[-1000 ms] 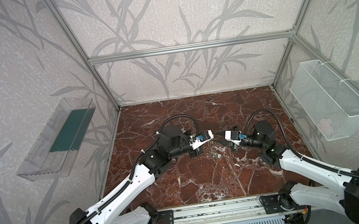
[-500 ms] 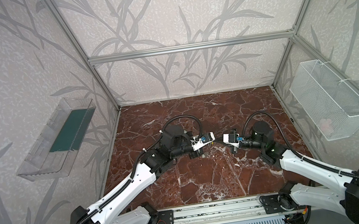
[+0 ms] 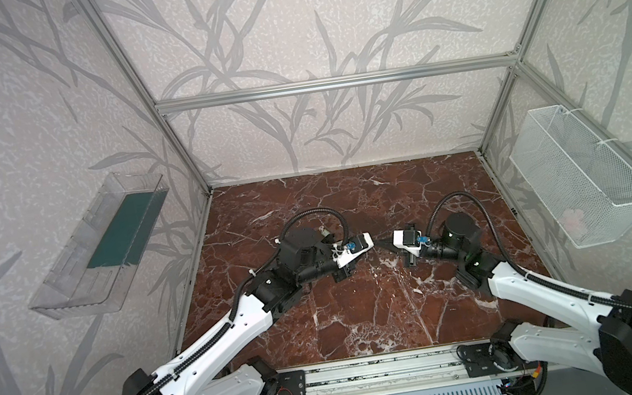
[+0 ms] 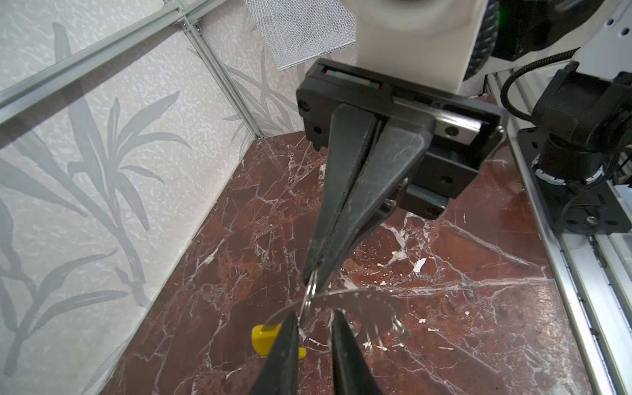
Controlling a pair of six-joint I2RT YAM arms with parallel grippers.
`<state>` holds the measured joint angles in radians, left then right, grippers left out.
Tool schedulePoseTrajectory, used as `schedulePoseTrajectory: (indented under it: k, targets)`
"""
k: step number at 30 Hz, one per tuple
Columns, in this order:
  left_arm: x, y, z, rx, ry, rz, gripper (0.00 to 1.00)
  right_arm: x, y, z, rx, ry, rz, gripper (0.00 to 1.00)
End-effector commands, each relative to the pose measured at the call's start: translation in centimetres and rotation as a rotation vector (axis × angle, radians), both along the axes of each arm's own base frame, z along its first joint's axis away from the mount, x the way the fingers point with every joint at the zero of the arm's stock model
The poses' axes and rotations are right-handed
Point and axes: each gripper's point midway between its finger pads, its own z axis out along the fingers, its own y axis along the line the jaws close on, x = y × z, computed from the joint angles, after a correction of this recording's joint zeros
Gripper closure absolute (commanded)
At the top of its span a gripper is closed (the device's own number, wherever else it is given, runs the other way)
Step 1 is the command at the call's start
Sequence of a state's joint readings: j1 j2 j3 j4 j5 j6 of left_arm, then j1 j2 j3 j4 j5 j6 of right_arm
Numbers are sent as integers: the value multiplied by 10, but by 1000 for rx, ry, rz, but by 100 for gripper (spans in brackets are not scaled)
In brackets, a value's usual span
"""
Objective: Put the keys on the keyring
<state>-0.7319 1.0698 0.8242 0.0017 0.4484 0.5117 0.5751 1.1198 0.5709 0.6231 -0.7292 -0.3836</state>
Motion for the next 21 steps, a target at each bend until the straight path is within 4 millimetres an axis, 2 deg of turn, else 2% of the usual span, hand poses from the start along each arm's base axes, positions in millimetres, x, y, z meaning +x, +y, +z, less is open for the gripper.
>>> schedulePoseTrajectory:
  k: [1, 14, 16, 21]
  targets:
    - [-1, 1, 19, -124, 2, -5, 78, -7, 1, 18, 66, -28, 40, 100]
    - [-9, -2, 28, -209, 5, -62, 79, -12, 5, 17, 68, 7, 88, 100]
    - [-10, -2, 28, -208, 8, -68, 81, -12, 5, 17, 69, 10, 89, 100]
    - [-10, -2, 24, -193, 14, -74, 95, -12, 6, 17, 69, 14, 93, 100]
